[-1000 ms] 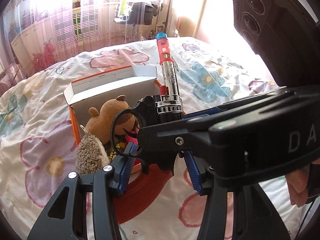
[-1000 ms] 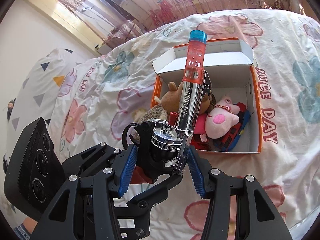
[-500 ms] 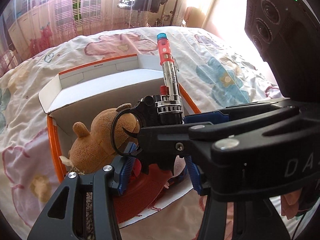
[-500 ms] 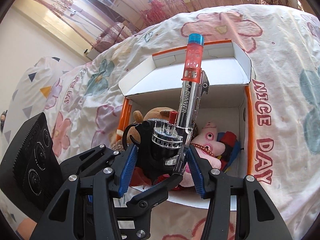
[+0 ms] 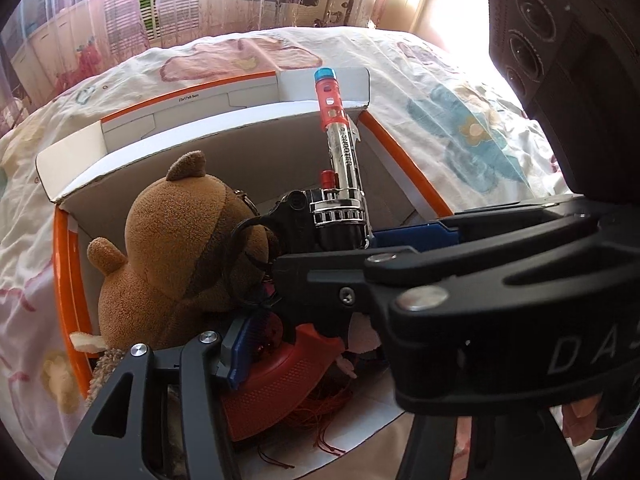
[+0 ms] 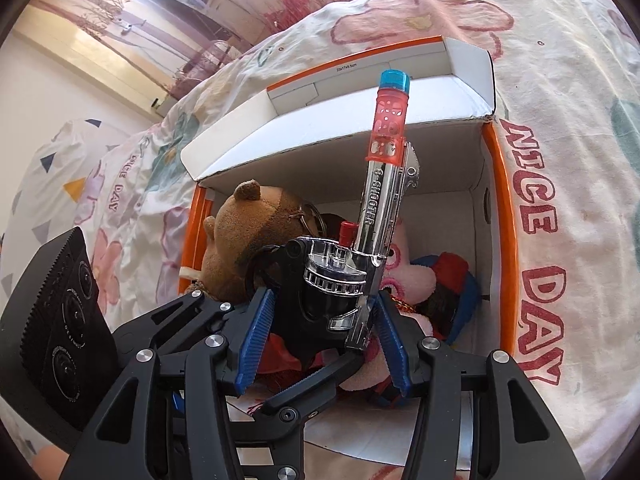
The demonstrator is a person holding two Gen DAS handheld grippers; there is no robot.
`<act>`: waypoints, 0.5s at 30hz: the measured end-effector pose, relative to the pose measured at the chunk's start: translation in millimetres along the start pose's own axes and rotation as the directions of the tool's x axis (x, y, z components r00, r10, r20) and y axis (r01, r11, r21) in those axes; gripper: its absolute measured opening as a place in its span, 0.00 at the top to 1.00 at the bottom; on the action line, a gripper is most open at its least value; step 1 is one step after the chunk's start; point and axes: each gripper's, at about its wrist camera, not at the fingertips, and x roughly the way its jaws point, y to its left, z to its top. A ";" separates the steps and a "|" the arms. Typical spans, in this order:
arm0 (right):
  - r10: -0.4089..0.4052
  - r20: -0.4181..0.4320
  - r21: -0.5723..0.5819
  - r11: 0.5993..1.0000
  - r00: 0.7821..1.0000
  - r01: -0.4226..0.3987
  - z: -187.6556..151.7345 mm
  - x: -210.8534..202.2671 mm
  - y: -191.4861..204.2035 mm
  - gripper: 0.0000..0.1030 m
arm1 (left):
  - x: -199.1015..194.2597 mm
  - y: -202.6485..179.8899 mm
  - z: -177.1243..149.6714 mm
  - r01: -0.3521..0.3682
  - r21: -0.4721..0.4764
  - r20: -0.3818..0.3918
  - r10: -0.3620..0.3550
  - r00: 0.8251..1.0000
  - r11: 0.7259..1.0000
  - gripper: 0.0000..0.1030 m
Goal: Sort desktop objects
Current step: 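Open the right tool to release the revolver and withdraw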
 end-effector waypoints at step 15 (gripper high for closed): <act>-0.007 0.094 -0.017 1.000 0.996 0.008 -9.9 -42.6 26.9 0.35 | -69.1 -5.5 -2.3 -0.078 -0.001 0.094 0.078 0.993 0.997 0.14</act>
